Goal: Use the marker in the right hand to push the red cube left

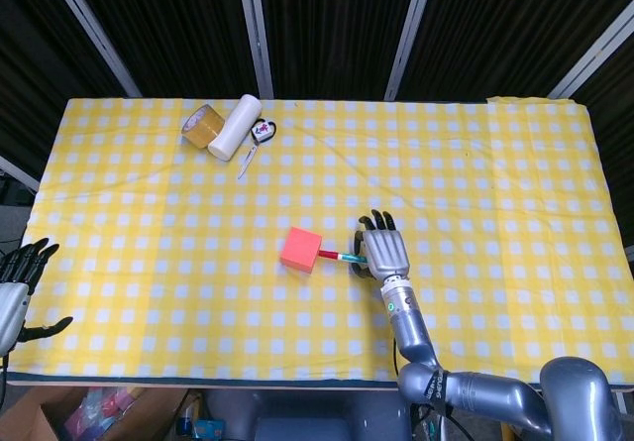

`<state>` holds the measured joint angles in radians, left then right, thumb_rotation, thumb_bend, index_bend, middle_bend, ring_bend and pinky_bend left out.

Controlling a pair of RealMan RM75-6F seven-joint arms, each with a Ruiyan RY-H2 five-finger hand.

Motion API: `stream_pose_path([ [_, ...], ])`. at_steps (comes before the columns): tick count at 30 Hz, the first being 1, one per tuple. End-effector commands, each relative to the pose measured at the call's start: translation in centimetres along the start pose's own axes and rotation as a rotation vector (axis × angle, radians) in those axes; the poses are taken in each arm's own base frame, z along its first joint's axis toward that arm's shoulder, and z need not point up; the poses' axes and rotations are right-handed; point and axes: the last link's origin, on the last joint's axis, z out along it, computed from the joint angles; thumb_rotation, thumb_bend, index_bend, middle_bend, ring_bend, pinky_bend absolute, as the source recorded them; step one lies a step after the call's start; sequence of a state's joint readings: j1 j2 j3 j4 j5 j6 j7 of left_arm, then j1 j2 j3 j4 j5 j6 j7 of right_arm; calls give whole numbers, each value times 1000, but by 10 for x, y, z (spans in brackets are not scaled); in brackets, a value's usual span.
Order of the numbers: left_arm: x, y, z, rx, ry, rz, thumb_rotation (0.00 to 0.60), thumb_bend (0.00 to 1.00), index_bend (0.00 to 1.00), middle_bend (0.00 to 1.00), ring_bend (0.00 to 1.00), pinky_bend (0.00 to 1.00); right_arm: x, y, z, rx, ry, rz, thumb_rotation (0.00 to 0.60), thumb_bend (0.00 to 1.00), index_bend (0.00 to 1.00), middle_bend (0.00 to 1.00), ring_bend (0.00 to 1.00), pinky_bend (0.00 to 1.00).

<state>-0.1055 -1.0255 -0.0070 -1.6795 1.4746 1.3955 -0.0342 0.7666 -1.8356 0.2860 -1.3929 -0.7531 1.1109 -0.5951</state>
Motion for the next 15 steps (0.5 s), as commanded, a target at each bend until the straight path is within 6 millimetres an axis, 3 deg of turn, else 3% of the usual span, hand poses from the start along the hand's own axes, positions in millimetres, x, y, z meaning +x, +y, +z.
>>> stream_pose_path([
  [1,0,0,0,0,-1,-3,600,0,0,0,0,0,-4,-12,7,10,-12,9,600,366,602,209,0,0],
  [15,2,-2,1,8,-7,-19,600,0,0,0,0,0,-16,-61,28,67,-25,29,600,367,602,209,0,0],
])
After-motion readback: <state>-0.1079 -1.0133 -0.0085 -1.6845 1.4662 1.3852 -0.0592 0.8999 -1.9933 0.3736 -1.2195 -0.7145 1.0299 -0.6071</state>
